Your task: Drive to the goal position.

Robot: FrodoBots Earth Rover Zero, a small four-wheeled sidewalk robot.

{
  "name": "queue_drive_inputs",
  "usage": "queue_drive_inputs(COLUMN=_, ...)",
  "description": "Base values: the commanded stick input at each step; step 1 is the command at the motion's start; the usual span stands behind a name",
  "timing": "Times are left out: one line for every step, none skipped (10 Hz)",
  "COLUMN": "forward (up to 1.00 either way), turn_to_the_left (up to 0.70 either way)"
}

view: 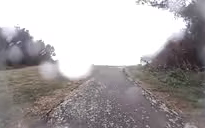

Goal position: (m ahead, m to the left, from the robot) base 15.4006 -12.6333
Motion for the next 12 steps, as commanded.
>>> queue_drive_inputs(forward=0.85, turn_to_the_left=0.00)
queue_drive_inputs(forward=0.85, turn_to_the_left=0.00)
queue_drive_inputs(forward=0.85, turn_to_the_left=0.00)
queue_drive_inputs(forward=0.85, turn_to_the_left=0.00)
queue_drive_inputs(forward=0.85, turn_to_the_left=0.00)
queue_drive_inputs(forward=0.85, turn_to_the_left=0.00)
queue_drive_inputs(forward=0.85, turn_to_the_left=0.00)
queue_drive_inputs(forward=0.85, turn_to_the_left=0.00)
queue_drive_inputs(forward=0.85, turn_to_the_left=0.00)
queue_drive_inputs(forward=0.85, turn_to_the_left=0.00)
queue_drive_inputs(forward=0.85, turn_to_the_left=0.00)
queue_drive_inputs(forward=0.85, turn_to_the_left=0.00)
